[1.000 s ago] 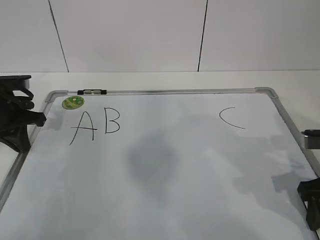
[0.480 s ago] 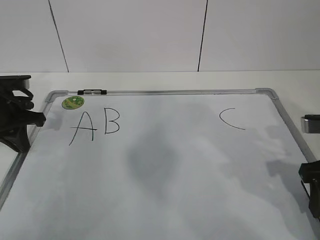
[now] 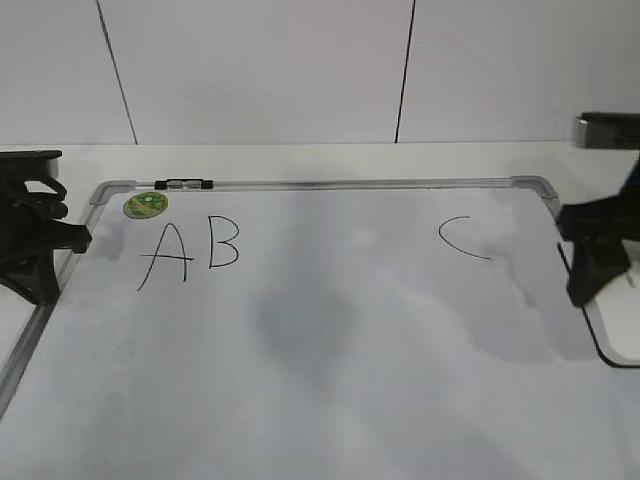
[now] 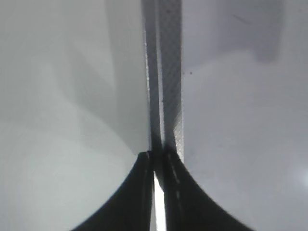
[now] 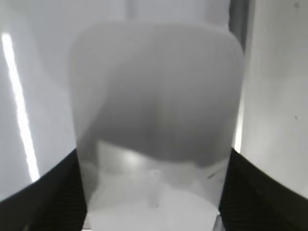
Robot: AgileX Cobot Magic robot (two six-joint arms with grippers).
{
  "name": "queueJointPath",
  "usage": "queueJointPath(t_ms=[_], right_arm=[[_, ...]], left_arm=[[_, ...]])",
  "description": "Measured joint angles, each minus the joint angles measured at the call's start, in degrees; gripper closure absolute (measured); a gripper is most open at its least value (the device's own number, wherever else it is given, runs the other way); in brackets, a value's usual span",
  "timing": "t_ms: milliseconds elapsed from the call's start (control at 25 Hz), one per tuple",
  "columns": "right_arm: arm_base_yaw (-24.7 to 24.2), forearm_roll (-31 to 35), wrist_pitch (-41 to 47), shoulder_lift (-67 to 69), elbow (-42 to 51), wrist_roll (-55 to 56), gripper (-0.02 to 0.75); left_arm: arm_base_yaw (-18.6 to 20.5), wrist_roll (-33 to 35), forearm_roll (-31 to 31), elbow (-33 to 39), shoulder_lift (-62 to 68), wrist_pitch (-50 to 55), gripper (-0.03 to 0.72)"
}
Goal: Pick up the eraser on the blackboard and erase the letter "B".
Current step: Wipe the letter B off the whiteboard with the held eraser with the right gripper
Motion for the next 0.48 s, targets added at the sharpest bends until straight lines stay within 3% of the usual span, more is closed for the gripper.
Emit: queueJointPath(t_ms=[480], right_arm=[[14.78, 1.1, 0.56, 18.45, -26.23, 0.0, 0.195]], left_arm=[[0.0, 0.0, 0.0, -0.04, 0.0, 0.83, 0.669]])
